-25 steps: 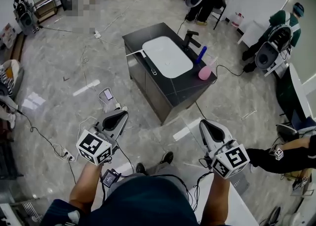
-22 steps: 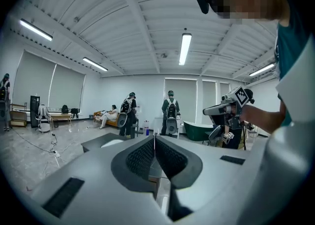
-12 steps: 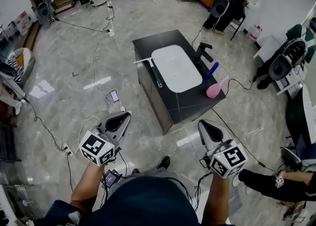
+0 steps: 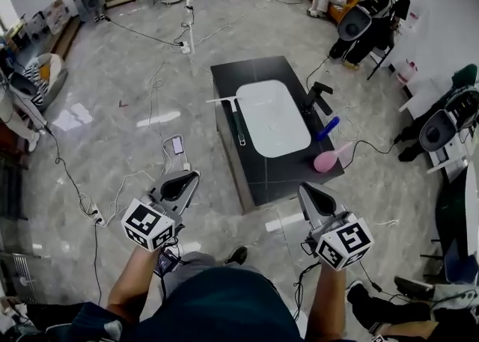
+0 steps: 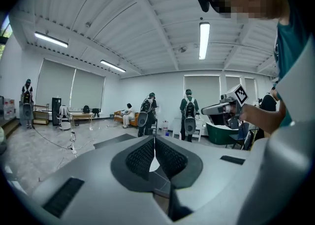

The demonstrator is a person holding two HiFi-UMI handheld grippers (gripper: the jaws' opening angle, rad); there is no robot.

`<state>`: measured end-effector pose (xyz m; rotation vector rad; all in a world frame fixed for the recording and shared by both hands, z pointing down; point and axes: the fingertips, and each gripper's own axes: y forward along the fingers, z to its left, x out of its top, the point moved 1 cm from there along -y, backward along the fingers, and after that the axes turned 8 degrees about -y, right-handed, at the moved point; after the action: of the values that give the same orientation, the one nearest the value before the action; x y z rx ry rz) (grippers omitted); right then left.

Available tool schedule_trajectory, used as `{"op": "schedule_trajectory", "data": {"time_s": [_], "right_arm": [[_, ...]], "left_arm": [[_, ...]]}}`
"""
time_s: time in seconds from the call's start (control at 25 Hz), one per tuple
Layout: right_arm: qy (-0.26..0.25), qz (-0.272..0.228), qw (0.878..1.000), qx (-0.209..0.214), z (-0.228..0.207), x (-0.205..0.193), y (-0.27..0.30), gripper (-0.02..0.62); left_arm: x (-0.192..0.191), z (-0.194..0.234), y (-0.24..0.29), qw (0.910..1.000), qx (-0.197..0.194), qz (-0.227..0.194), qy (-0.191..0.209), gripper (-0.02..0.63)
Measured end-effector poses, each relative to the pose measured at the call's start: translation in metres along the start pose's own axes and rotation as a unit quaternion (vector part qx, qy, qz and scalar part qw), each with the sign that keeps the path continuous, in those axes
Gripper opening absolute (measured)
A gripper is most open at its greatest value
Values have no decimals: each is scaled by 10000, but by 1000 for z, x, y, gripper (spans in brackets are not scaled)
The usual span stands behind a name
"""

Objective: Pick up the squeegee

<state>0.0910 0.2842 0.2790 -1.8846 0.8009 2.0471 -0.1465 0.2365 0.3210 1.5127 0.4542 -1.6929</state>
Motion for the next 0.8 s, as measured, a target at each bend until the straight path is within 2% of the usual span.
{"op": "schedule_trajectory", "data": {"time_s": [0.2, 0.4, 0.56, 0.8], "right_arm": [[4, 10, 9999, 135, -28, -4, 11, 11], [176, 70, 9998, 46, -54, -15, 30, 11], [200, 157, 9994, -220, -79, -17, 49, 11], [311, 263, 9973, -610, -107, -6, 85, 11]], "left_arm": [[4, 0, 20, 9999, 151, -1, -28, 6], [4, 21, 53, 9998, 100, 144, -37, 6], [8, 45, 99, 9996, -192, 205, -19, 7], [37, 87, 158, 9981, -582, 192, 22, 7]]}}
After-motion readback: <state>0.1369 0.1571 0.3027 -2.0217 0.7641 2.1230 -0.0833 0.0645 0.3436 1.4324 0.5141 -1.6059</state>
